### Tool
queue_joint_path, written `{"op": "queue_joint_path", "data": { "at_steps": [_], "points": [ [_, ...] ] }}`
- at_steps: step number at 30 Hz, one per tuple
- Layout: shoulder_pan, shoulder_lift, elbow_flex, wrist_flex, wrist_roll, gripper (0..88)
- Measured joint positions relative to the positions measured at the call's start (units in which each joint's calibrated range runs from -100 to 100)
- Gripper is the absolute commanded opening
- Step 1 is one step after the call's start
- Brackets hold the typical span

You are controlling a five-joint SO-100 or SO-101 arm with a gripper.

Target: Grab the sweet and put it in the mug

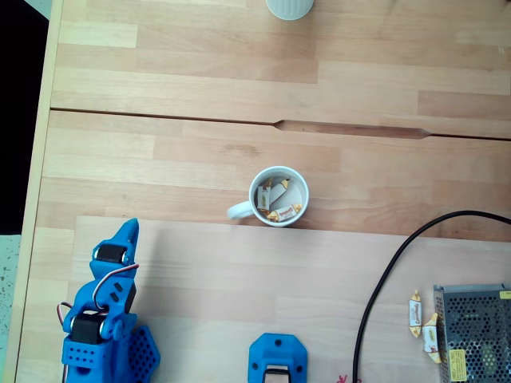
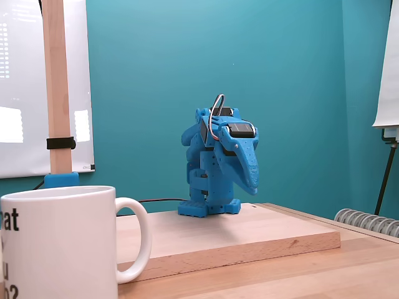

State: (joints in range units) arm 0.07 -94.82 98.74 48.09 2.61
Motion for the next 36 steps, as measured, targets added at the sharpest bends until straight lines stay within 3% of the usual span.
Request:
{"op": "queue_joint_path", "data": {
  "at_steps": [36],
  "points": [
    [0.0,0.0,-4.4,0.0,0.2,3.2]
  ]
}}
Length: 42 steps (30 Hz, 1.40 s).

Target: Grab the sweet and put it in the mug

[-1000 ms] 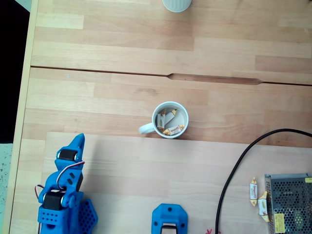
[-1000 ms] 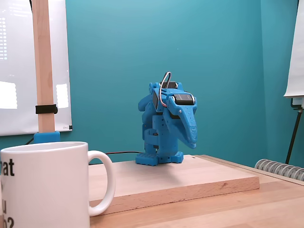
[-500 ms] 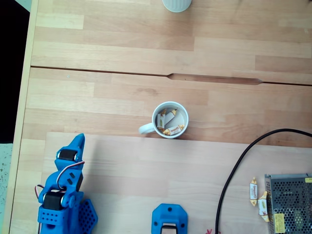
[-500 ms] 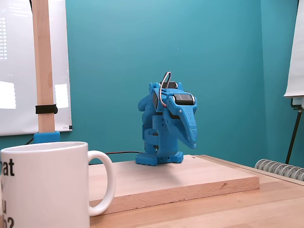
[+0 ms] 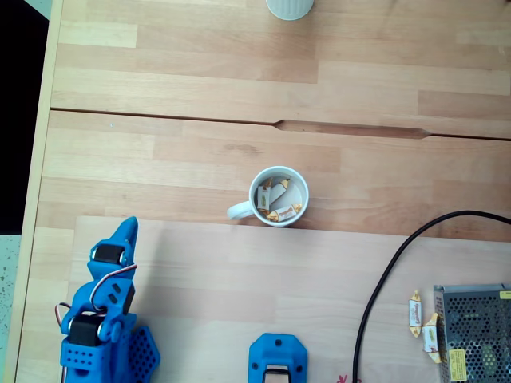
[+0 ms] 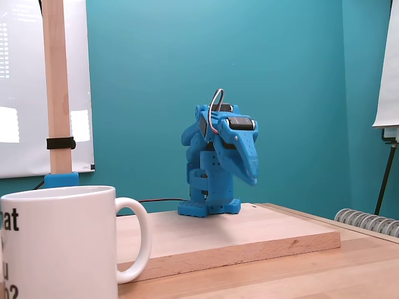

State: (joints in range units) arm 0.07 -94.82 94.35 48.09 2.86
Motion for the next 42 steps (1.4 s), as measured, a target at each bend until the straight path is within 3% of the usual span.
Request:
{"op": "queue_joint_path", "data": {
  "at_steps": [26,42],
  "points": [
    [0.0,0.0,-23.3,0.0,0.0,3.2],
    [0.0,0.0,-24.4,0.0,0.0,3.2]
  ]
}}
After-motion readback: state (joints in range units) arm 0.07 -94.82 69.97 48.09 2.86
